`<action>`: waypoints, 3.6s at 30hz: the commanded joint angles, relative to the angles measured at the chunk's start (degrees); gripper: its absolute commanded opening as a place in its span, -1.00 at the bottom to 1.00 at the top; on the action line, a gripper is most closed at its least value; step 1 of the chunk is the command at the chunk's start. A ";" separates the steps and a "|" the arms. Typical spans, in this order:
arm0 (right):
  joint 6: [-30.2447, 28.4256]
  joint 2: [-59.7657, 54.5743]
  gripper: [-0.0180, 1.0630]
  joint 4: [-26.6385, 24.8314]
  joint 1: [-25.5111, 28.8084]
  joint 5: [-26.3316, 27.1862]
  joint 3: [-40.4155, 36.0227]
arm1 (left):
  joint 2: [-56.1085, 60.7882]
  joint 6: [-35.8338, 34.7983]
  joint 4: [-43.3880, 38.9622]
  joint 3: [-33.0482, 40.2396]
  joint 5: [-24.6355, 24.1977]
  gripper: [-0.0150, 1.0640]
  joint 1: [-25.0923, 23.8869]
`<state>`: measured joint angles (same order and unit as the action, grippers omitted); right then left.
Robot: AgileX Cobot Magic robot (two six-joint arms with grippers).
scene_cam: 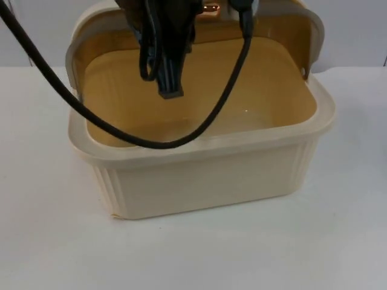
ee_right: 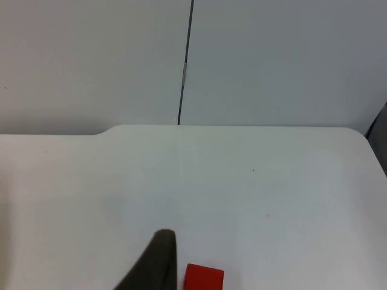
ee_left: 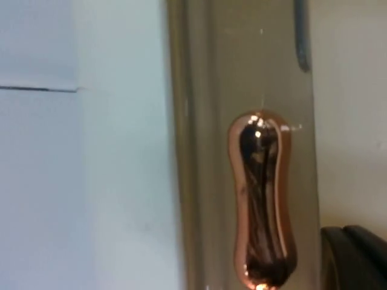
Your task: Open the box lid with the left hand, place the block into the box with the right hand, then close the box lid with the left hand.
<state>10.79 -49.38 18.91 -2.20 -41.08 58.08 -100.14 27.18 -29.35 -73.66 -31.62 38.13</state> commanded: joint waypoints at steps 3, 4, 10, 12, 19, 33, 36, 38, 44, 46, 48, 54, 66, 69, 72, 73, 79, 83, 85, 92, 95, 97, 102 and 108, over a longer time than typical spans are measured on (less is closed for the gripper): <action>0.29 0.34 0.98 -0.11 0.35 -0.03 -0.29 | 0.42 -2.31 0.82 -1.17 1.02 -0.98 -0.89; 0.29 0.34 0.98 -0.11 0.35 -0.03 -0.29 | 0.42 -2.31 0.82 -1.17 1.02 -0.98 -0.89; 0.29 0.34 0.98 -0.11 0.35 -0.14 -0.29 | 0.53 -2.42 1.82 -1.59 -0.86 -0.98 -0.77; 0.29 0.34 0.98 -0.11 0.35 -0.14 -0.29 | 0.66 -0.93 4.13 -1.59 -3.36 -0.98 -0.65; 0.29 0.34 0.98 -0.11 0.35 -0.14 -0.29 | 5.12 10.67 19.08 -1.59 -10.16 -0.98 -0.18; 0.29 0.34 0.98 -0.11 0.35 0.09 -0.29 | 23.57 19.70 51.95 -1.59 11.17 -0.98 -11.64; 0.29 0.34 0.98 -0.11 0.35 0.09 -0.29 | 26.23 14.88 58.66 -1.59 13.46 -0.98 -20.23; 0.29 0.34 0.98 -0.11 0.35 0.09 -0.29 | 26.78 12.80 59.51 -1.59 13.46 -0.98 -23.23; 0.29 0.34 0.98 -0.11 0.35 0.20 -0.29 | 26.83 1.15 59.63 -1.33 9.74 -0.98 -36.57; 0.29 0.34 0.98 -0.11 0.35 0.34 -0.29 | 26.20 -0.54 59.63 -1.33 5.71 -0.98 -40.36; 0.29 0.34 0.98 -0.11 0.35 0.57 -0.29 | 25.36 -0.54 60.13 -1.33 3.07 -0.98 -42.83; 0.29 0.34 0.98 -0.11 0.35 0.80 -0.29 | 25.25 -0.27 57.38 -1.33 -0.28 -0.98 -43.76; 0.29 0.34 0.98 -0.11 0.35 0.37 -0.29 | 23.70 -7.06 52.89 -1.33 -0.17 0.93 -43.76; 0.29 0.34 0.98 -0.23 0.35 0.38 -0.29 | 23.57 -7.66 52.88 -1.33 -1.17 0.93 -43.76; 0.29 0.34 0.98 -0.24 0.35 0.23 -0.29 | 23.68 -7.51 52.77 -1.33 -2.09 0.93 -43.76; 0.29 0.34 0.98 -0.24 0.35 0.11 -0.29 | 23.68 -7.51 52.77 -1.33 -2.09 0.93 -43.76; 1.67 -0.30 0.98 -0.62 0.35 -0.27 -0.29 | 23.68 -6.91 52.77 -1.45 -2.39 0.93 -43.76; 2.74 -2.48 0.98 -2.63 0.35 0.26 -0.29 | 23.68 -7.33 52.77 -1.45 -2.06 0.93 -43.76; 2.73 -3.03 0.98 -2.78 0.35 0.26 -0.29 | 23.68 -7.33 52.77 -1.45 -1.94 0.93 -43.76; 4.78 -8.53 0.98 -2.56 0.35 0.27 -0.29 | 23.68 -7.33 52.89 -1.45 -1.93 0.93 -43.76; 6.16 -11.13 0.98 -2.56 0.35 0.64 -0.29 | 23.68 -7.33 52.89 -1.45 -1.93 0.93 -43.76; 6.19 -12.63 0.98 -2.31 0.35 1.14 -0.29 | 23.68 -7.33 52.89 -1.45 -2.15 0.93 -43.76; 11.30 -17.55 0.98 0.51 0.46 2.56 -0.29 | 23.68 -7.33 52.76 -1.45 -2.54 0.93 -43.76; 11.53 -25.19 0.98 0.42 0.89 4.72 -0.29 | 23.68 -7.33 52.76 -1.45 -2.54 0.93 -43.76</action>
<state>22.00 -73.42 18.95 -1.97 -37.71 58.08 -76.68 20.08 23.48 -74.94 -34.15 -5.48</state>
